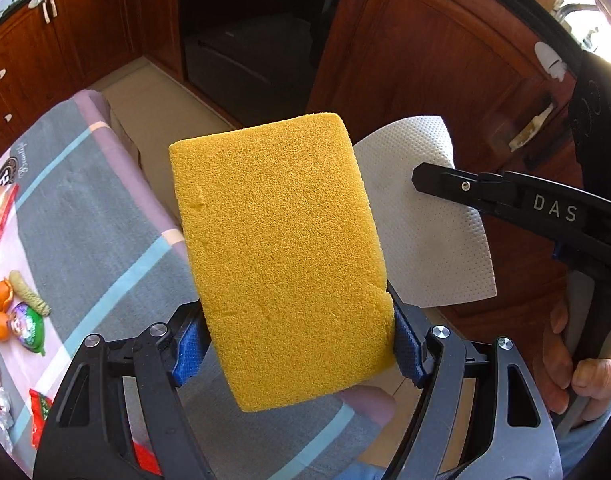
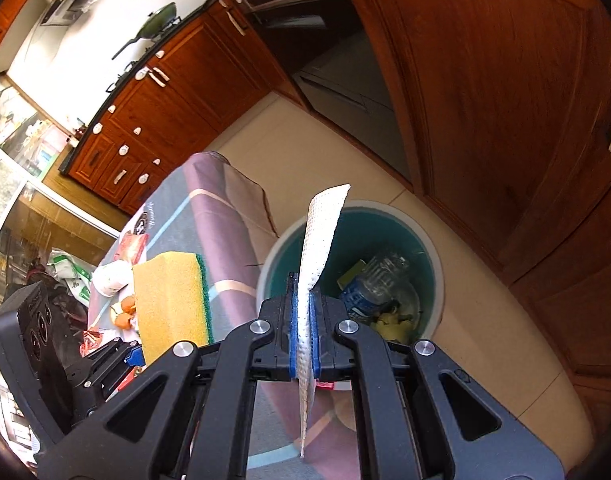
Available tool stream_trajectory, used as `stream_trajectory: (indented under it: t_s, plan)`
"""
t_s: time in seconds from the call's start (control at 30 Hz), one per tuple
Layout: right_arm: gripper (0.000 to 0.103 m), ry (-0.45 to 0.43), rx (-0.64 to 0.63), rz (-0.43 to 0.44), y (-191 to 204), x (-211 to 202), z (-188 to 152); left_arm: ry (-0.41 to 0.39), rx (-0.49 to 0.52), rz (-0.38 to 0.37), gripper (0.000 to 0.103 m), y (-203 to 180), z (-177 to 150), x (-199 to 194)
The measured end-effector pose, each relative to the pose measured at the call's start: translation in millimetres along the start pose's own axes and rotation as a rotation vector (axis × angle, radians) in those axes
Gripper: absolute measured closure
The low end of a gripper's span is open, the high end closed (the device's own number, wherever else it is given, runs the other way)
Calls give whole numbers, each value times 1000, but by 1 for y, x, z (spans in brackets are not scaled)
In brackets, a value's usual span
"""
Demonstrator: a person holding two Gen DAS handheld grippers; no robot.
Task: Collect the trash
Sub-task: 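Carry the sponge and paper towel over the bin and open both tools, then move both open tools back over the table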
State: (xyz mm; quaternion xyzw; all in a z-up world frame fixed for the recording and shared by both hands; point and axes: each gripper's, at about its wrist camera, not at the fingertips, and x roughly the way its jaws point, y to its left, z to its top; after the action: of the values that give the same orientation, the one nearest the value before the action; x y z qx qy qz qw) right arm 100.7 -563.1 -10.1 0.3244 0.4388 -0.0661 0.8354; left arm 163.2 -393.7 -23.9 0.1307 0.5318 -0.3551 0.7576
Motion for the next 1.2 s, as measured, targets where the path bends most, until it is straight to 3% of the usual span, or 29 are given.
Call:
stream_trajectory:
  t_s: [0.4, 0.47, 0.53, 0.6, 0.73, 1.2]
  plan:
    - [94, 48, 49, -19, -26, 30, 12, 56, -1, -4, 25, -1, 28, 43]
    - [87, 45, 55, -30, -29, 33, 13, 64, 4, 8, 22, -3, 30, 48]
    - [53, 35, 66, -34, -32, 34, 12, 68, 7, 16, 17, -2, 30, 52]
    - [50, 26, 73, -44, -34, 34, 11, 67, 7, 34, 16, 1, 30, 55]
    - [30, 21, 110, -50, -39, 34, 10, 80, -21, 29, 15, 9, 30, 58]
    - [23, 64, 119, -56, -19, 35, 3, 59, -78, 51, 10, 15, 2, 31]
